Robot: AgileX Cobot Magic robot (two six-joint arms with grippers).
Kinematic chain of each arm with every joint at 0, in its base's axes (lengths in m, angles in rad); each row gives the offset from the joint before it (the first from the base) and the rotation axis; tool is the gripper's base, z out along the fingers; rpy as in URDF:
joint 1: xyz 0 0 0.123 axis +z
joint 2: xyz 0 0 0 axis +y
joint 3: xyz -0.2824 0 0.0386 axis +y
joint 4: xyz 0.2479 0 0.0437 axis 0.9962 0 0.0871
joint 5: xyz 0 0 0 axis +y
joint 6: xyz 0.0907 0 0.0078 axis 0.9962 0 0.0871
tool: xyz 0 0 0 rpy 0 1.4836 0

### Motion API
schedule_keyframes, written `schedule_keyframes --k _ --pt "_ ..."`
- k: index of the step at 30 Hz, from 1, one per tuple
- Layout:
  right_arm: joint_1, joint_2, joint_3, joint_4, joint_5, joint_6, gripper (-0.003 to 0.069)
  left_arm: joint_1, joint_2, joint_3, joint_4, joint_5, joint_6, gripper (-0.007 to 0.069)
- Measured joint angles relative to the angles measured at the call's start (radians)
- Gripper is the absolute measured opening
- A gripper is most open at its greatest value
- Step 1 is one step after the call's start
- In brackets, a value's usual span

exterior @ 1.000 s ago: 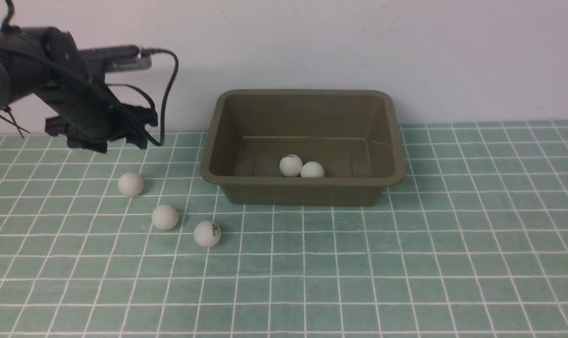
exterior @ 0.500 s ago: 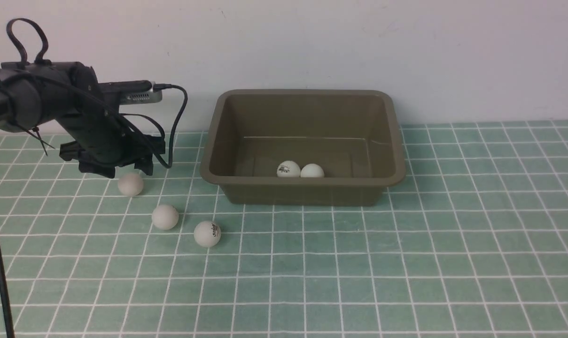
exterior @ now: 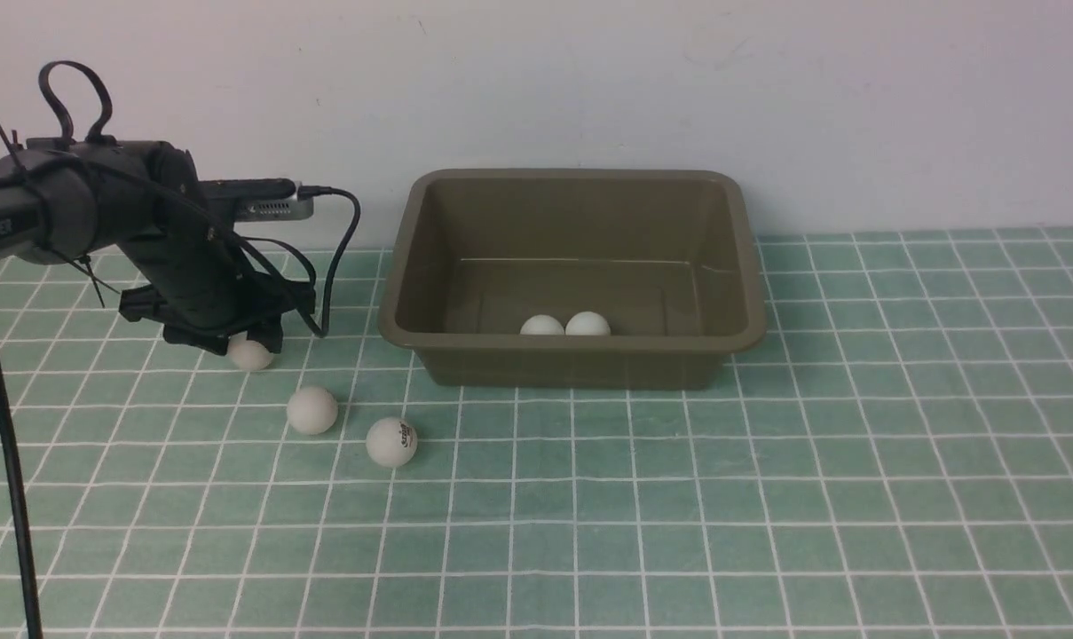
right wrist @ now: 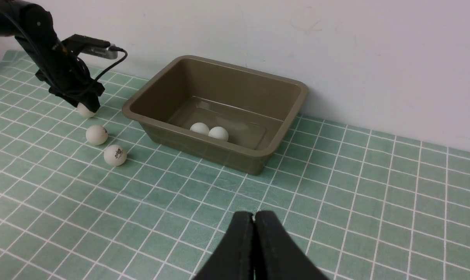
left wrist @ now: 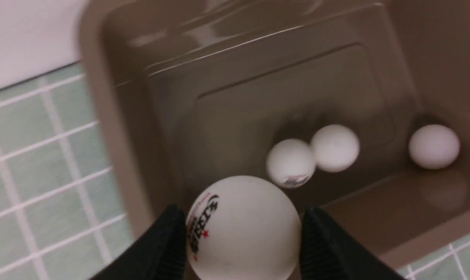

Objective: Put the table tennis balls in the box on the green coffee tablecloth.
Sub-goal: 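Reach for and grasp a ping pong ball on the table beside the basket, then drop the ball into the bin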

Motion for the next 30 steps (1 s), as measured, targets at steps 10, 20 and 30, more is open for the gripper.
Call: schedule_keyframes --k 10,20,30 --pt "0.000 0.000 0.000 -0.001 0.000 0.000 -0.0018 -0.072 0.182 0.001 0.027 -0.136 -0.041 0.0334" --pt "0.000 0.000 0.000 0.000 0.000 0.000 -0.0018 -0.072 0.195 0.001 0.033 -0.174 -0.004 0.0459" --pt "0.000 0.000 0.000 0.000 0.000 0.000 -0.0018 -0.072 0.167 -0.001 0.068 -0.086 0.007 0.0647"
